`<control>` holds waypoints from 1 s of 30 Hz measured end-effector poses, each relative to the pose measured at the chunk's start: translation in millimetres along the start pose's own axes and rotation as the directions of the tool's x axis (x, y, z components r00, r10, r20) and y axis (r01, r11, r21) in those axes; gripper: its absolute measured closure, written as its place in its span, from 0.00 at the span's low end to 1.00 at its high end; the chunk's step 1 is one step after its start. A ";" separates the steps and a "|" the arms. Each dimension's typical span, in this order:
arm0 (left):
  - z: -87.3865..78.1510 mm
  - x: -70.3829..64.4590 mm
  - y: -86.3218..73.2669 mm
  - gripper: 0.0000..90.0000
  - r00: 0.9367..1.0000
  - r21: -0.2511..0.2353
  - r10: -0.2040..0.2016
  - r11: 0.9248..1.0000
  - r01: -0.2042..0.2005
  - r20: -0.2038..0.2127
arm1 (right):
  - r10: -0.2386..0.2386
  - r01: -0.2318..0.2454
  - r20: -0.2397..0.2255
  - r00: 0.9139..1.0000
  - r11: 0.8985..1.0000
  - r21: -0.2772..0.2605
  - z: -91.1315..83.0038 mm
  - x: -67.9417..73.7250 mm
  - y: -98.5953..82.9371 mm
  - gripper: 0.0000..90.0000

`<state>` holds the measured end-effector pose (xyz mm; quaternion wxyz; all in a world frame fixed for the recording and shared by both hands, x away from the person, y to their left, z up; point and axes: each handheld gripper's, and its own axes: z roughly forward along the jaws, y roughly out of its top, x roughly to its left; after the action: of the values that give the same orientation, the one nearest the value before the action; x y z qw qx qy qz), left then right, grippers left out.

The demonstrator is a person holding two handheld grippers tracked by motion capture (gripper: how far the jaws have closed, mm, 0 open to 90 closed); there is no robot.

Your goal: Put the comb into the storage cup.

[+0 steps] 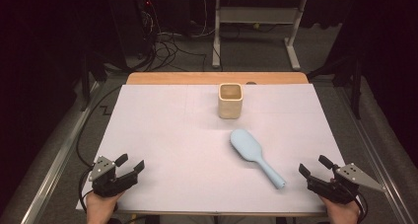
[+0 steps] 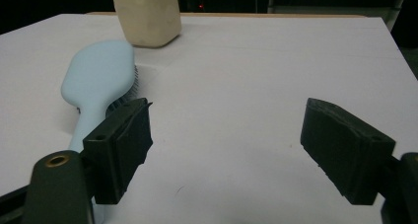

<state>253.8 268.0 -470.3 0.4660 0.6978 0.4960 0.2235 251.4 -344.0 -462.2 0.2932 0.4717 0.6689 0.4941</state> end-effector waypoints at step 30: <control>1.6 -1.8 2.1 0.33 1.000 -0.008 0.020 1.000 -0.020 0.019 | -0.003 0.003 0.017 1.000 1.000 -0.030 -6.9 0.9 0.1 0.24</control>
<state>255.3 265.6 -468.9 0.4713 0.7028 0.4838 0.2234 245.2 -345.8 -459.7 0.3065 0.4705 0.6596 0.4996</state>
